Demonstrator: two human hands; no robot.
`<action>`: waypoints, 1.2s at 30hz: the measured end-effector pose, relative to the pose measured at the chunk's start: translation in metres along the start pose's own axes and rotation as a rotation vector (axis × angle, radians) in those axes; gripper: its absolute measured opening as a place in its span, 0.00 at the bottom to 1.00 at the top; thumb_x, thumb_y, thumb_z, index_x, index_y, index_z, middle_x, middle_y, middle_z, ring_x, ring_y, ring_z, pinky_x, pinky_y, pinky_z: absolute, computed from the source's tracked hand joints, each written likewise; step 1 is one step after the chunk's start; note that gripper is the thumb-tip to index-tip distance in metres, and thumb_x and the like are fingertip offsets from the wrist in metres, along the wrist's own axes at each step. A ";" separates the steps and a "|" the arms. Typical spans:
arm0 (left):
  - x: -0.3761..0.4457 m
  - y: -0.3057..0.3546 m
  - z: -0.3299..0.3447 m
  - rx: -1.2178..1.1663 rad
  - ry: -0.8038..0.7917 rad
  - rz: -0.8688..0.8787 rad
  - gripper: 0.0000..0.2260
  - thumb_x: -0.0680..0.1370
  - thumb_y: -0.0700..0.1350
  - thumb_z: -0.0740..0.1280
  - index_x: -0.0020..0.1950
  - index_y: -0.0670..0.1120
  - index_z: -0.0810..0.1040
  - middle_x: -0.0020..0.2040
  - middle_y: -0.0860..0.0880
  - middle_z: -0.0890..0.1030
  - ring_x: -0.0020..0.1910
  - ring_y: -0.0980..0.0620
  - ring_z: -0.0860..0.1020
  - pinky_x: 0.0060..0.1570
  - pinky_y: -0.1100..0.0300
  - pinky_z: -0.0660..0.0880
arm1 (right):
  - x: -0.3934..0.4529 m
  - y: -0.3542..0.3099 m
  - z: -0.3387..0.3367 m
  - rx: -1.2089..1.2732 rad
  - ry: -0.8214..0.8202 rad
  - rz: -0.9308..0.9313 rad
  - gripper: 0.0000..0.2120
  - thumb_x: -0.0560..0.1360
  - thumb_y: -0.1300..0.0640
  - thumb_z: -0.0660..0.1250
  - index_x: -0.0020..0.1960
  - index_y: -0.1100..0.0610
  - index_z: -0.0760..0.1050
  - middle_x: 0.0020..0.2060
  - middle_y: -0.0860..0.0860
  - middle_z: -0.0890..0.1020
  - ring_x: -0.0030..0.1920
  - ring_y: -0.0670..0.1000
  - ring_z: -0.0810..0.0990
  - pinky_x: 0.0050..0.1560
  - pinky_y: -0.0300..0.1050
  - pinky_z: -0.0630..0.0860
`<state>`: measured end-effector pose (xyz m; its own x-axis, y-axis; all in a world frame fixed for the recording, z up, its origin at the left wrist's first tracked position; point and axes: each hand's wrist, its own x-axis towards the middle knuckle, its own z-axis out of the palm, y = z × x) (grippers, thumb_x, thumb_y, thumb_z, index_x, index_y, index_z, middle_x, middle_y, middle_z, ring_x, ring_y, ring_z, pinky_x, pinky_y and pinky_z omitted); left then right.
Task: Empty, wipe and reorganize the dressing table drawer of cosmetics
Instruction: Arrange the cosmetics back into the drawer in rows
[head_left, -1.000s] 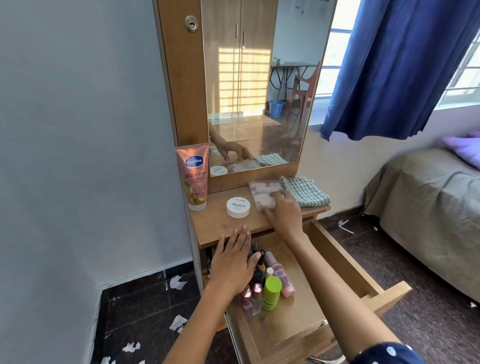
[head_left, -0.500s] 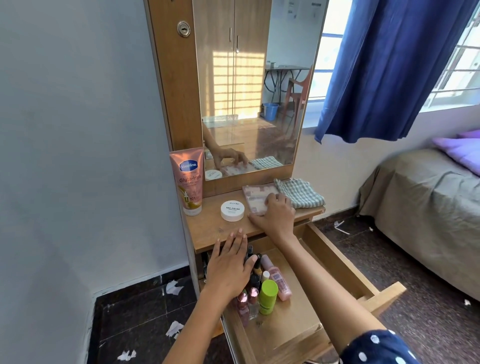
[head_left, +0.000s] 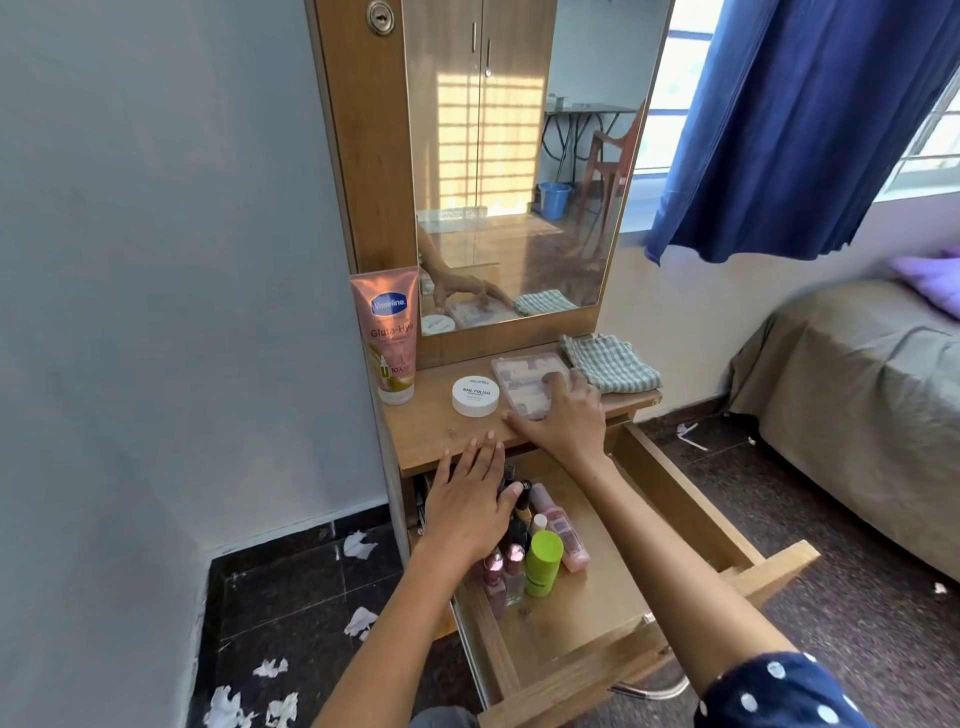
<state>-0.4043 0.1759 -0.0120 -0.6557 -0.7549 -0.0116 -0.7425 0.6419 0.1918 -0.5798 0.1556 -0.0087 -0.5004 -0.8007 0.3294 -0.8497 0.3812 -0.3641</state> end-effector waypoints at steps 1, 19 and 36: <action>0.000 0.000 0.000 -0.001 0.000 -0.001 0.26 0.83 0.56 0.44 0.77 0.48 0.42 0.78 0.52 0.40 0.75 0.55 0.38 0.72 0.52 0.35 | -0.001 0.001 -0.001 -0.017 -0.005 -0.001 0.37 0.66 0.31 0.67 0.65 0.54 0.69 0.68 0.62 0.68 0.64 0.63 0.68 0.61 0.55 0.69; 0.002 0.000 -0.001 0.001 -0.028 -0.005 0.27 0.82 0.57 0.43 0.78 0.48 0.42 0.77 0.52 0.39 0.75 0.54 0.39 0.72 0.51 0.35 | -0.084 0.073 -0.083 0.273 0.010 -0.123 0.29 0.67 0.27 0.59 0.57 0.44 0.80 0.60 0.50 0.76 0.59 0.56 0.74 0.61 0.57 0.70; 0.003 0.000 0.000 -0.003 -0.053 -0.005 0.26 0.82 0.57 0.43 0.77 0.48 0.41 0.77 0.52 0.37 0.75 0.54 0.38 0.71 0.52 0.35 | -0.068 0.097 -0.016 -0.270 -0.422 0.038 0.36 0.69 0.29 0.62 0.69 0.51 0.64 0.64 0.58 0.67 0.64 0.60 0.67 0.62 0.57 0.67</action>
<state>-0.4060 0.1739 -0.0115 -0.6581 -0.7502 -0.0644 -0.7456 0.6375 0.1941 -0.6309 0.2543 -0.0528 -0.4682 -0.8799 -0.0811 -0.8729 0.4748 -0.1120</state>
